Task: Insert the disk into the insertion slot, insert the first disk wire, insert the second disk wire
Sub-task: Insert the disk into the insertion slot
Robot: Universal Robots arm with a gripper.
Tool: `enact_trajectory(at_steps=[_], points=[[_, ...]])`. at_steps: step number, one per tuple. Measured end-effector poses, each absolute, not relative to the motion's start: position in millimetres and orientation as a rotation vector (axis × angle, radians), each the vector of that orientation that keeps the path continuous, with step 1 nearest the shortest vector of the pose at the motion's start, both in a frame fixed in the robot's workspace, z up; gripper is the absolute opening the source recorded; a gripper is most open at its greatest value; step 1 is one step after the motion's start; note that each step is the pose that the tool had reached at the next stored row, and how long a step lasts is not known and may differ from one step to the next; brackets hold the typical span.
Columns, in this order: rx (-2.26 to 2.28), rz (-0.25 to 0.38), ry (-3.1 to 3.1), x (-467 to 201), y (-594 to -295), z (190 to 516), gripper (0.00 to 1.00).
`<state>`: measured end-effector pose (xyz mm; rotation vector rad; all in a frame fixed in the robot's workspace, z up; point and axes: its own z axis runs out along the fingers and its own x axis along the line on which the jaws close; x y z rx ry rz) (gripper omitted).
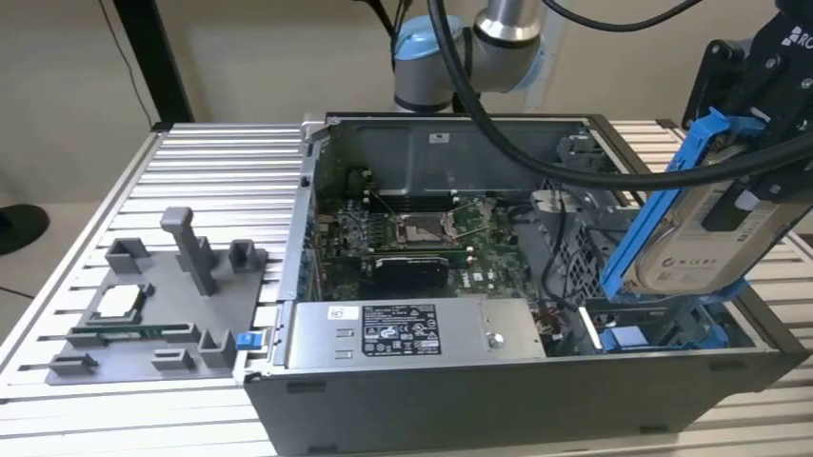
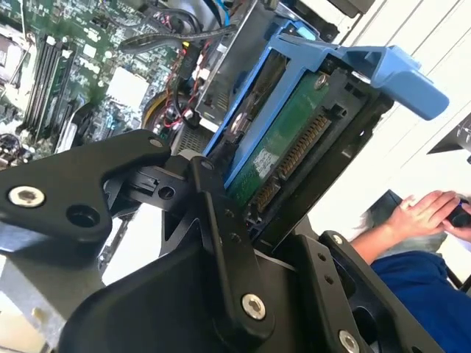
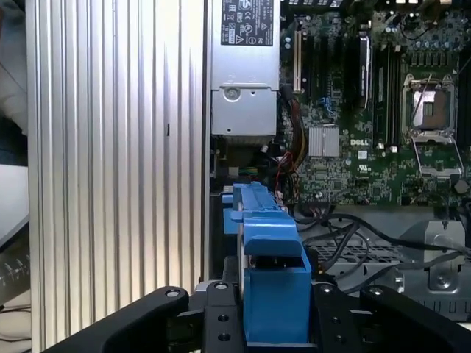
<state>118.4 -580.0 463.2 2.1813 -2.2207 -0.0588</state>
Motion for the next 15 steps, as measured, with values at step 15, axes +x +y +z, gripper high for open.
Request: enact_trajectory(at_steps=[15], points=[[2.206,-0.077,-2.244,118.4,-581.5,446.9,0.00]])
